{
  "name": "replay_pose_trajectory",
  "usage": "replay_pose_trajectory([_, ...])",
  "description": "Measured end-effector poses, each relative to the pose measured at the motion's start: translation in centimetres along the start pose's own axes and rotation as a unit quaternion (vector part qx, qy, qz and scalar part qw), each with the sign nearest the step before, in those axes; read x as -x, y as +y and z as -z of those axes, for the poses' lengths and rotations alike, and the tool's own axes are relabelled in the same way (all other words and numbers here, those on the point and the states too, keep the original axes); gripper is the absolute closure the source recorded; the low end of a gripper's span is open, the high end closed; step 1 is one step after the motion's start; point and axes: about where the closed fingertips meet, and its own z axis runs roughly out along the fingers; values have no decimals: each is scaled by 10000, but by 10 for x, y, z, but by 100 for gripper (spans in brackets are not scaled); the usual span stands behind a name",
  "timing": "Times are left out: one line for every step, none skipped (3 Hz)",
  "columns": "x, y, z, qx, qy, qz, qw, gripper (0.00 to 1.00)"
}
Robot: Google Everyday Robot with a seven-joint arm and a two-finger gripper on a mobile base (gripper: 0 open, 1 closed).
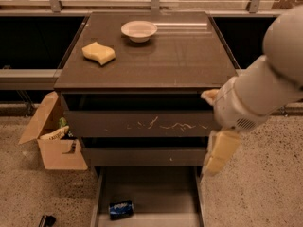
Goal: Pick pepsi can from bottom drawer and place on counter
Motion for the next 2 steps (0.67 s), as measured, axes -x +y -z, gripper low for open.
replay_pose_trajectory([8, 24, -65, 306, -417, -88, 9986, 0])
replay_pose_trajectory([18, 48, -129, 666, -905, -295, 9932, 0])
